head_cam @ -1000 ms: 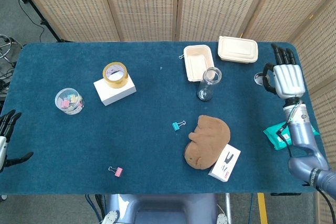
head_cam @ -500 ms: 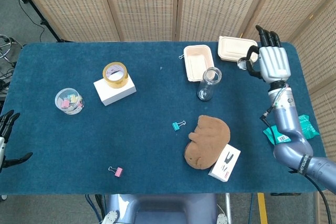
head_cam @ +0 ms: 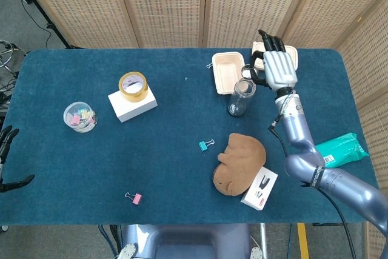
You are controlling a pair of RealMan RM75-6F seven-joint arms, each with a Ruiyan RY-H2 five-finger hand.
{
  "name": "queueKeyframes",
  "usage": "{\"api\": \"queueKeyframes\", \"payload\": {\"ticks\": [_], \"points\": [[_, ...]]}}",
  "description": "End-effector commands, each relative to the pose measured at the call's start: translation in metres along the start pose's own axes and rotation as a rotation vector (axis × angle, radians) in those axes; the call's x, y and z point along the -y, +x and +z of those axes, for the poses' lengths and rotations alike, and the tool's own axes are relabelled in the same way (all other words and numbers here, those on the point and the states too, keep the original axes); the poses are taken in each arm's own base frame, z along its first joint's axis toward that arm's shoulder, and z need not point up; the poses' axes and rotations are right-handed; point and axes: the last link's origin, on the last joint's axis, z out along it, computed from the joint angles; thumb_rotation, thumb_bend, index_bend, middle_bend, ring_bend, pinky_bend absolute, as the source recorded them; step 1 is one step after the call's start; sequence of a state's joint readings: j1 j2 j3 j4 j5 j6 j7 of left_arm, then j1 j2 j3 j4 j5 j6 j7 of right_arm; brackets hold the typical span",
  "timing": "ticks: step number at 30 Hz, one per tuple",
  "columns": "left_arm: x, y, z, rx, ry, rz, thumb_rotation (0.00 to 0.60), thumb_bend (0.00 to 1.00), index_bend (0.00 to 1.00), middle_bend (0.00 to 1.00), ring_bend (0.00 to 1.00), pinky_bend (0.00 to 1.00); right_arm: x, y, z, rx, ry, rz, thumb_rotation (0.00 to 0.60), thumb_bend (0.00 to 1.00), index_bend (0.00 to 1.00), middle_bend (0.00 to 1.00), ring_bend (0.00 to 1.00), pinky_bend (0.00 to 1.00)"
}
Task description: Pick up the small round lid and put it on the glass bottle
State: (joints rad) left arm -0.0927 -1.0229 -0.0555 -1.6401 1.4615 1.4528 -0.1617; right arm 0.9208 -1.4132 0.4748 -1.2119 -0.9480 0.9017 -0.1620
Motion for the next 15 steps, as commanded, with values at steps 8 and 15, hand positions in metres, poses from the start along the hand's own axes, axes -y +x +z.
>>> {"api": "queueKeyframes", "payload": {"ticks": [8, 15], "points": [[0.001, 0.001, 0.000, 0.003, 0.000, -0.002, 0.600, 0.00, 0.00, 0.00, 0.00, 0.00, 0.011, -0.016, -0.005, 0.008, 0.036, -0.032, 0.600, 0.58, 0.66, 0.00, 0.00, 0.00], [0.000, 0.001, -0.001, 0.004, -0.004, -0.004, 0.600, 0.00, 0.00, 0.00, 0.00, 0.00, 0.006, -0.022, -0.014, 0.013, 0.038, -0.025, 0.600, 0.58, 0.66, 0.00, 0.00, 0.00]]}}
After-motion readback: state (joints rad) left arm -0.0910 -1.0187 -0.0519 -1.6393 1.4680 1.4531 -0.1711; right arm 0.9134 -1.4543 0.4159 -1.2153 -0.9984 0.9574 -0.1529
